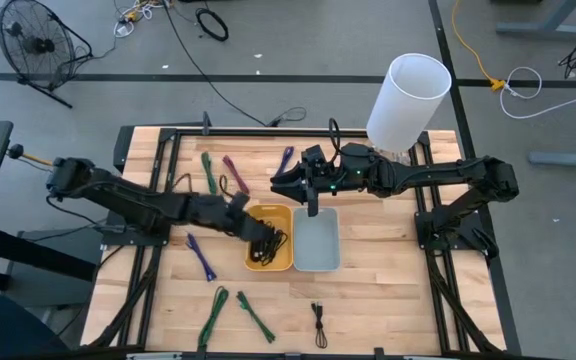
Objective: Pick & Place USB Port
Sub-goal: Put the black charger cable into the yellow bin
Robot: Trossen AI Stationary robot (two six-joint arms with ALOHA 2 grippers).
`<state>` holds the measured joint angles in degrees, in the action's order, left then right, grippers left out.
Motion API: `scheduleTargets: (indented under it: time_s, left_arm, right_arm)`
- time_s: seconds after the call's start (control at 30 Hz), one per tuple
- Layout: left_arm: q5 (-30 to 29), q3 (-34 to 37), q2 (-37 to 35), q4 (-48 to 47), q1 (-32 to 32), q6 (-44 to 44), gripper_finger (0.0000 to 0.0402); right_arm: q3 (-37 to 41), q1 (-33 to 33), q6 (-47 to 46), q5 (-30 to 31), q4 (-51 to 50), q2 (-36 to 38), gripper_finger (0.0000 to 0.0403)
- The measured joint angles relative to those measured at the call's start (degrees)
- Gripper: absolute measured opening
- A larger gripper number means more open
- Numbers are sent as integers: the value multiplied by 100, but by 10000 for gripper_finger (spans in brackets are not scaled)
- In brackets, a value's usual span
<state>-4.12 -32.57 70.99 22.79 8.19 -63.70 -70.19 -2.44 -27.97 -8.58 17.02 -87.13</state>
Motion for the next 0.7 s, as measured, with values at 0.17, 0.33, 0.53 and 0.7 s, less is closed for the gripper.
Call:
scheduleTargets:
  time_s: [0.17,0.33,0.53,0.7]
  left_arm:
    - [419,-32,-698,1032,-42,2040,235]
    - [39,-352,-1293,1098,-42,3353,236]
    - [-52,-1031,-1723,127,-97,4287,236]
    - [-116,-1932,-1724,-2220,-97,4779,236]
  right_arm:
    - [0,0,-94,-118,1,0,149]
    - [0,25,-396,-421,-23,0,149]
    - [0,352,-554,-555,-23,0,149]
    - [0,742,-640,-555,-2,0,149]
